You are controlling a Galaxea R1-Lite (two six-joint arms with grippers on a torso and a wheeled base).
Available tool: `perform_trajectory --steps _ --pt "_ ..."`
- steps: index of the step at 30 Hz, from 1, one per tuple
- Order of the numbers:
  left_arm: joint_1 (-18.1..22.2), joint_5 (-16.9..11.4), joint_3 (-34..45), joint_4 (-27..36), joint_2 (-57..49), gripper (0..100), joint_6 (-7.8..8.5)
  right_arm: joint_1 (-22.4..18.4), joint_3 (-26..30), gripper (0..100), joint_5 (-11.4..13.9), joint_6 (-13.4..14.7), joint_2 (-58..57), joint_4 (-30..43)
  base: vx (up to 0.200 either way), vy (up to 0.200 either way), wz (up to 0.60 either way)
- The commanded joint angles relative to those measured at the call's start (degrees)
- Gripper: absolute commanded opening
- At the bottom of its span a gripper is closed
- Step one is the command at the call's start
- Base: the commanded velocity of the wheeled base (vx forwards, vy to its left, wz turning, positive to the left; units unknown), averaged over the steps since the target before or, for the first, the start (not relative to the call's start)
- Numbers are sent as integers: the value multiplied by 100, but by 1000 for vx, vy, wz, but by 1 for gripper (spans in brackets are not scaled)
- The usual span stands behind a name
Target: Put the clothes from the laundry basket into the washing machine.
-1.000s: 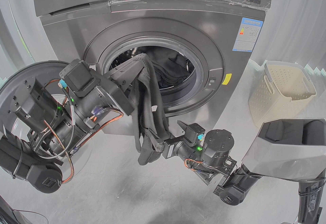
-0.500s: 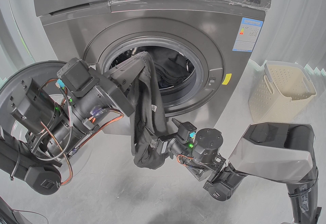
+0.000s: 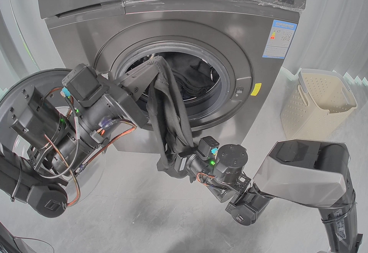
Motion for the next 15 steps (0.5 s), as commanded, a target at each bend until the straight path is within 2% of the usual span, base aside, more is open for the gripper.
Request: perform_trajectory --steps 1,3,5,10,12,15 --pt "498 -13 -9 3 171 0 19 -8 809 0 -17 3 -530 -10 0 0 0" --pt "648 -39 -9 3 189 0 19 -60 1345 0 -17 3 -917 -1 0 0 0" --pt "674 -39 0 3 189 0 19 -78 1504 0 -17 3 -1058 -10 0 0 0" --pt "841 -127 176 3 189 0 45 -236 2673 0 -8 65 -2147 17 0 0 0" --pt "955 -285 343 3 171 0 80 -262 3165 0 1 117 -2473 8 0 0 0" --pt "1070 -654 650 3 128 0 71 -280 3341 0 1 144 -2692 8 0 0 0"
